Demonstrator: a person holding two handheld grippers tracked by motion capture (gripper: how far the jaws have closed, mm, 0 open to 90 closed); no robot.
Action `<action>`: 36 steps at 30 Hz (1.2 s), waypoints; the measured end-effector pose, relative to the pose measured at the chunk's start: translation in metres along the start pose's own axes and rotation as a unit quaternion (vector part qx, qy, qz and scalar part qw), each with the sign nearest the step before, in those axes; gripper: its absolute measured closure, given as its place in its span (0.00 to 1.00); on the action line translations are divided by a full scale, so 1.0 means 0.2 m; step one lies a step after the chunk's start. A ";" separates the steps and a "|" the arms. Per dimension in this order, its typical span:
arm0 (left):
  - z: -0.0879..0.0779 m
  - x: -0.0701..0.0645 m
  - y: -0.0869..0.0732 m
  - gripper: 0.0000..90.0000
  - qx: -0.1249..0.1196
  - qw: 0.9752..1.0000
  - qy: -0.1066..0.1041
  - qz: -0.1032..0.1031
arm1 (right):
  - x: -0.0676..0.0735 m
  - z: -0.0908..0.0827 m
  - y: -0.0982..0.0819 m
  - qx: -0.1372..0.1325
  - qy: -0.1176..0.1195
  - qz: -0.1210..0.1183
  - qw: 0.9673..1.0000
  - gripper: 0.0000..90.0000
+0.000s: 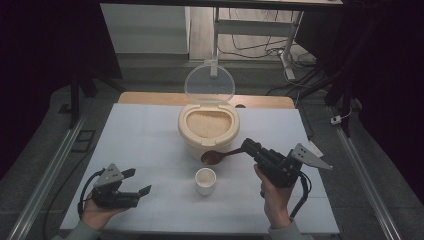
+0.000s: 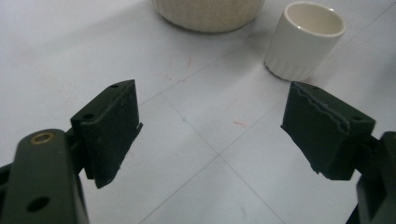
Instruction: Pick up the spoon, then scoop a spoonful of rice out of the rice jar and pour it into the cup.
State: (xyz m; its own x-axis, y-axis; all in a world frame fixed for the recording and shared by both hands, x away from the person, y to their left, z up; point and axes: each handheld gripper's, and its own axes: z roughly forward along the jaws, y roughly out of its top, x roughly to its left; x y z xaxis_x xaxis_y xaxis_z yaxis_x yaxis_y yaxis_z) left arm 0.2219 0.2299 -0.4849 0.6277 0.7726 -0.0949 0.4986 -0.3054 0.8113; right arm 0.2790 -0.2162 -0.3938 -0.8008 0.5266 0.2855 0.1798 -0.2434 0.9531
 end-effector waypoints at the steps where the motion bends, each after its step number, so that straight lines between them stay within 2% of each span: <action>1: 0.00 0.00 0.00 0.20 0.002 1.000 -0.001 -0.001 | 0.00 0.00 0.00 0.000 -0.001 0.000 1.000 0.93; 14: 0.03 0.01 -0.03 0.19 0.017 1.000 0.000 -0.001 | -0.02 0.02 0.06 -0.013 -0.010 -0.005 1.000 0.93; 21: 0.04 0.01 -0.04 0.19 0.022 1.000 -0.001 -0.003 | -0.06 0.05 0.13 -0.019 -0.033 -0.009 0.999 0.93; 25: 0.04 0.01 -0.03 0.19 0.023 1.000 -0.002 -0.002 | -0.10 0.10 0.17 -0.021 -0.056 -0.011 0.998 0.93; 36: 0.06 0.00 -0.04 0.19 0.031 0.999 -0.007 0.003 | -0.19 0.19 0.23 -0.019 -0.098 -0.011 0.995 0.93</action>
State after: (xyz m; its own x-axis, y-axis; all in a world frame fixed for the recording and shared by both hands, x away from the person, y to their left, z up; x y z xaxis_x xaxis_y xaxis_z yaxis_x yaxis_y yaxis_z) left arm 0.2253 0.2259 -0.4975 0.6383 0.7634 -0.0986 0.5315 -0.3444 0.7739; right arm 0.3384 -0.2170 -0.3562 -0.6769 0.6797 0.2825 0.1393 -0.2586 0.9559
